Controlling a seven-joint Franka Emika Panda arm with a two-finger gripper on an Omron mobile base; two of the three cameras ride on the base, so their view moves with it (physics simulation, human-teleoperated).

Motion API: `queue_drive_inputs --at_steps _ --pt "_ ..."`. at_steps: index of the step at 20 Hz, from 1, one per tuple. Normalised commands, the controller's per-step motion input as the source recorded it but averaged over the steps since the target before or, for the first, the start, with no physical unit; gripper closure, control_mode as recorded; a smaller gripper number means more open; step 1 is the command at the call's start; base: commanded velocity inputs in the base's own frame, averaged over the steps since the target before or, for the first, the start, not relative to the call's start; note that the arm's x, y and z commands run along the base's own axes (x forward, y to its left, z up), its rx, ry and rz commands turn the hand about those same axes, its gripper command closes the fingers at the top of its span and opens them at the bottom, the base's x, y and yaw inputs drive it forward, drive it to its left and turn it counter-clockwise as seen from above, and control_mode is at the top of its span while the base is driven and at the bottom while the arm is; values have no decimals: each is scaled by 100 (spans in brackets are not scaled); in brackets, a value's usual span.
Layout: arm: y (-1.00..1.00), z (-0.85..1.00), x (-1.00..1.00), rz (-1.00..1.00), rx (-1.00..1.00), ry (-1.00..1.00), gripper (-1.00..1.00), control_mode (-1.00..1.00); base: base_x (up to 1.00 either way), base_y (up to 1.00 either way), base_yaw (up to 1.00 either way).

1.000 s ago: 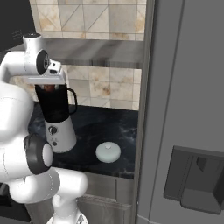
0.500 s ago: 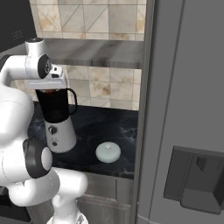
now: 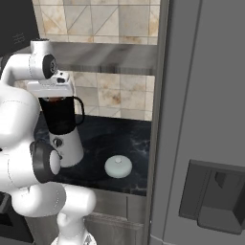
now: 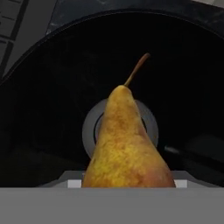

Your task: Open the blender lid, put the pear in the blender, close the lid, and start the blender.

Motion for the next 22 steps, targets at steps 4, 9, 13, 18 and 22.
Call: queue_drive_inputs --at_steps 4,9,13,18,22 --pt "0 -29 0 0 0 1 -100 -100 0 0 0" --pt "0 -16 0 0 0 0 -100 -100 0 0 0" --pt "0 -1 0 0 0 0 -100 -100 0 0 0" --pt "-1 29 -17 0 0 -7 -100 -100 0 0 0" --pt "-8 54 -53 0 0 -23 -100 -100 0 0 0"
